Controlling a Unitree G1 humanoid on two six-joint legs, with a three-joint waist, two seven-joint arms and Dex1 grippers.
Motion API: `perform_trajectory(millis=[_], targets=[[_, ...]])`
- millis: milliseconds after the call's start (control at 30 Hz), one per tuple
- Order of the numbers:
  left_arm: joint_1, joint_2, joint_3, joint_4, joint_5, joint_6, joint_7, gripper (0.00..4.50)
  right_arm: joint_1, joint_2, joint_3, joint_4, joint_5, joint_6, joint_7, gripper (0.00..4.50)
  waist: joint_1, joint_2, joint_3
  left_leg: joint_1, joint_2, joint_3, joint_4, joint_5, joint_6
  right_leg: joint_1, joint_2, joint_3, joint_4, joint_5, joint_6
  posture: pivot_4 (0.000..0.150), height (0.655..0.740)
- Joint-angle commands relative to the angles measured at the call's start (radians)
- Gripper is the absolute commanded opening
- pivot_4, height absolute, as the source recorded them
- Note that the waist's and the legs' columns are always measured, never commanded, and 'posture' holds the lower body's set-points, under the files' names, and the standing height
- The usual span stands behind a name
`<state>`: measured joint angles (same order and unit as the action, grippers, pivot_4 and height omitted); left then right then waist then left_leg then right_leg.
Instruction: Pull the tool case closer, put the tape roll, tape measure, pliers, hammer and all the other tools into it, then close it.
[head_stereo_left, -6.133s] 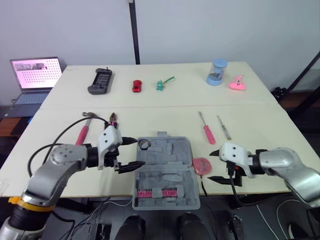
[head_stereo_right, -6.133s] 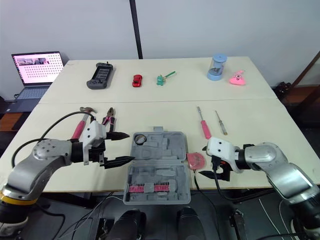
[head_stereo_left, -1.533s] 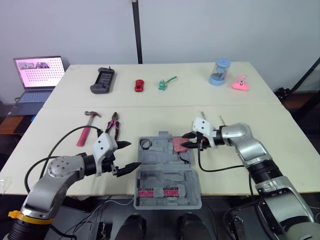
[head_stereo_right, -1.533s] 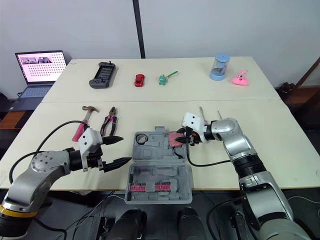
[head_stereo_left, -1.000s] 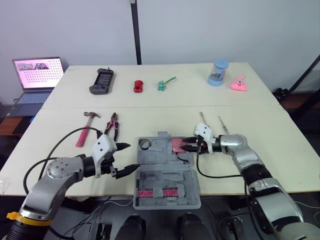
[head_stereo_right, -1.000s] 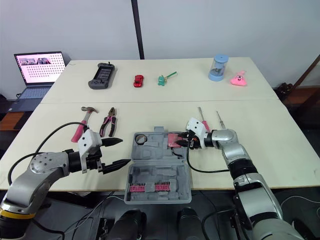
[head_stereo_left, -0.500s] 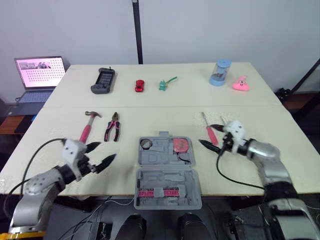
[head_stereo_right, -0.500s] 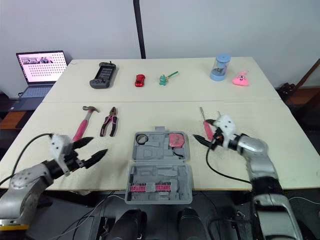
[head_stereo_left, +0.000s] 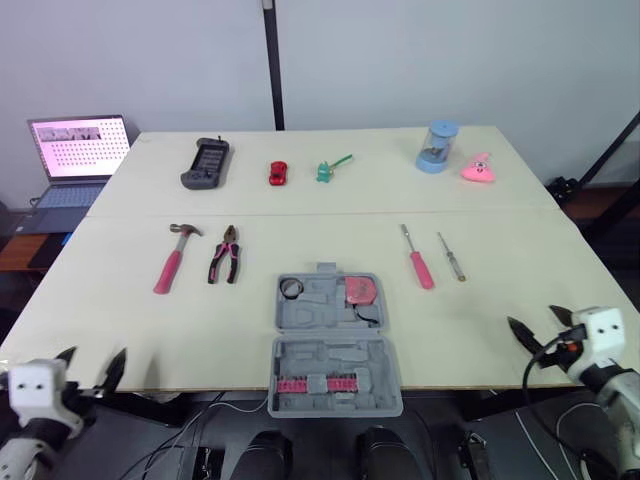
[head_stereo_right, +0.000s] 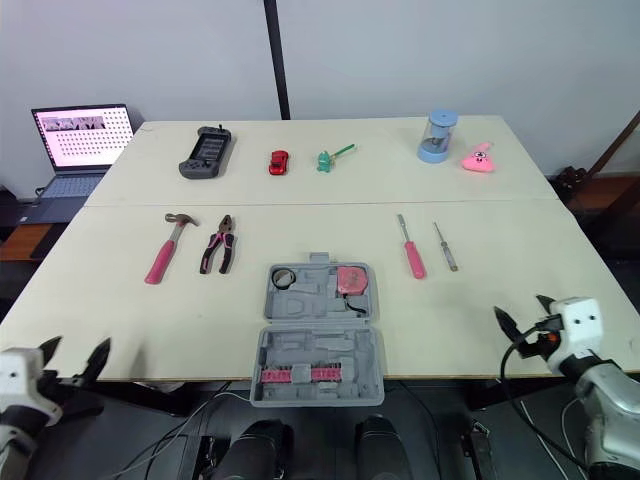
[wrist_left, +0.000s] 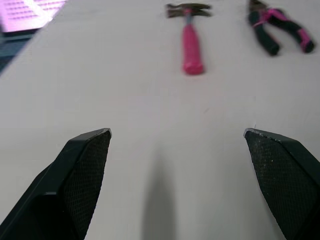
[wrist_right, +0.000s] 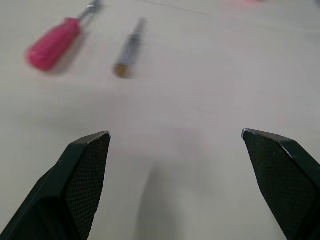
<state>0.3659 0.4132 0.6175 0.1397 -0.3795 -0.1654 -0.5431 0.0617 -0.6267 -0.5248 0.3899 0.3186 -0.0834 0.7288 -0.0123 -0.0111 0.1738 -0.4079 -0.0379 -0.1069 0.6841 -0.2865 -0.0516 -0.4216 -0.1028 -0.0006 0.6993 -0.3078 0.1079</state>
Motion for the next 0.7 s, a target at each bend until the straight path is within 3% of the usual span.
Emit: perform_trajectory(millis=[33,400,567,700], targets=[[0.006,0.004,0.041,0.022,-0.003,-0.066,0.017,4.50,-0.013,-0.033,-0.037,0.031,0.018,-0.027,-0.012,4.46,0.000,0.000,0.000,0.000,0.000,0.000,0.000,0.000,0.000,0.000,0.000,0.000,0.000,0.000,0.000,0.150,0.6741],[0.007,0.022,-0.012,-0.002,0.004,-0.058,-0.002,4.50,-0.056,-0.041,-0.008,-0.017,0.022,-0.033,-0.017,4.46,0.000,0.000,-0.001,0.000,0.000,0.000,0.000,0.000,0.000,0.000,0.000,0.000,0.000,0.000,0.001,0.150,0.6741],[-0.042,0.132,-0.073,-0.085,-0.052,0.053,-0.123,4.50,-0.063,-0.062,0.096,-0.308,0.096,0.133,0.067,4.46,0.000,0.000,-0.001,0.000,0.000,-0.001,0.000,0.000,0.000,0.000,0.000,0.000,0.001,0.000,0.001,0.150,0.6741],[-0.072,0.199,-0.113,-0.189,-0.135,0.220,-0.189,4.50,-0.154,-0.098,0.188,-0.505,0.247,0.422,0.104,4.46,-0.002,0.001,-0.001,0.000,0.000,-0.002,0.000,0.000,0.000,0.000,0.000,0.000,0.001,0.000,0.001,0.150,0.6741]])
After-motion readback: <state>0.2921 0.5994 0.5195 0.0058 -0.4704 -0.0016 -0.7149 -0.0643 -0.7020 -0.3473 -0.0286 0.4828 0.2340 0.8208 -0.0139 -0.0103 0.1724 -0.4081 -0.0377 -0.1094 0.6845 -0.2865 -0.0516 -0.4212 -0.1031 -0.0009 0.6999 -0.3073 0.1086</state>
